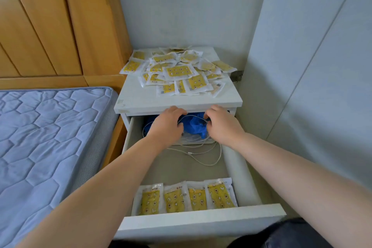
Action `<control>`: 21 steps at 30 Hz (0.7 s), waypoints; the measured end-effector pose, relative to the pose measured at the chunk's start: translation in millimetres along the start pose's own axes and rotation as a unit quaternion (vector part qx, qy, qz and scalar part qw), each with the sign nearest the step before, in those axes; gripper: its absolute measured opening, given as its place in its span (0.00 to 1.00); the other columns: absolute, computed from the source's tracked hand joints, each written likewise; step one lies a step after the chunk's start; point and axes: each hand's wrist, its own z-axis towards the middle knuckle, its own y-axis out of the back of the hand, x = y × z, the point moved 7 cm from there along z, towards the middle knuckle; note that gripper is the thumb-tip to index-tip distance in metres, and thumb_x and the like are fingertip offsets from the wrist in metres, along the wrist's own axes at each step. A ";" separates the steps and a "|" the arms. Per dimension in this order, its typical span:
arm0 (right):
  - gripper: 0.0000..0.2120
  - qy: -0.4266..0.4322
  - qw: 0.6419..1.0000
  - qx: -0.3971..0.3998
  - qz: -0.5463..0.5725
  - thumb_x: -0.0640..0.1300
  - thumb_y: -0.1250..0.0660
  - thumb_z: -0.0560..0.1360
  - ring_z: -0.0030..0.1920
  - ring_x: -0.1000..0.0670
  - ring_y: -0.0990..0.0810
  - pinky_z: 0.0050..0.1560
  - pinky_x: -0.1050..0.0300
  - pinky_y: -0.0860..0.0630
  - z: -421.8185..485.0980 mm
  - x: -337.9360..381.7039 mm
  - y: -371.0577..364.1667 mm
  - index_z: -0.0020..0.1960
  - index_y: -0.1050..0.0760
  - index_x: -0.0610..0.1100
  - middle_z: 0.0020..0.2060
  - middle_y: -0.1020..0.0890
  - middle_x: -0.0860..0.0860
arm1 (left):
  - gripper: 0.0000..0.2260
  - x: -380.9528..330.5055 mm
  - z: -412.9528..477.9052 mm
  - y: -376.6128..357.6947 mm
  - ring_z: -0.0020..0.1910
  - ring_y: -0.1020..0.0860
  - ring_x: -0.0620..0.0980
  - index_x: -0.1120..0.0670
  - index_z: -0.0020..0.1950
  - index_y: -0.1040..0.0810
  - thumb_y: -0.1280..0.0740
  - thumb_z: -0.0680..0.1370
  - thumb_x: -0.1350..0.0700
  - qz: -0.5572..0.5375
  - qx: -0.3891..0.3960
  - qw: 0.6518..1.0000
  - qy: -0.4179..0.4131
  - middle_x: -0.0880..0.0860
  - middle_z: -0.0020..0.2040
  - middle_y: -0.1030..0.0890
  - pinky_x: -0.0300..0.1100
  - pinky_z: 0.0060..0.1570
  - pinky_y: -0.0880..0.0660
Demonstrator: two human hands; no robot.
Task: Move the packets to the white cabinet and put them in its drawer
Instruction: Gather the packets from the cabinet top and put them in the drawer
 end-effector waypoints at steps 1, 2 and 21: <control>0.12 0.003 1.000 -0.018 0.006 0.37 0.42 0.76 0.57 0.47 0.28 0.48 0.55 0.30 5.5 0.0 10.1 0.58 0.25 0.40 0.55 0.26 0.48 | 0.18 -1.9 7.3 7.6 0.64 0.31 0.50 0.53 0.68 0.28 0.38 0.78 0.62 0.009 -0.009 1.000 -0.003 0.50 0.66 0.28 0.42 0.60 0.32; 0.13 0.009 0.999 -0.037 0.009 0.36 0.42 0.76 0.58 0.47 0.29 0.51 0.55 0.29 11.3 -0.3 19.0 0.58 0.25 0.40 0.56 0.25 0.48 | 0.20 -2.5 14.5 13.3 0.67 0.34 0.50 0.53 0.70 0.30 0.38 0.78 0.61 0.023 -0.014 1.000 -0.006 0.50 0.69 0.31 0.43 0.63 0.33; 0.24 -0.017 0.999 -0.021 0.037 0.48 0.41 0.80 0.74 0.46 0.44 0.72 0.51 0.44 140.9 -22.4 25.6 0.73 0.39 0.40 0.73 0.39 0.45 | 0.29 95.6 97.3 20.6 0.76 0.65 0.52 0.45 0.78 0.62 0.57 0.81 0.38 0.173 -0.028 0.976 0.132 0.52 0.78 0.65 0.53 0.75 0.61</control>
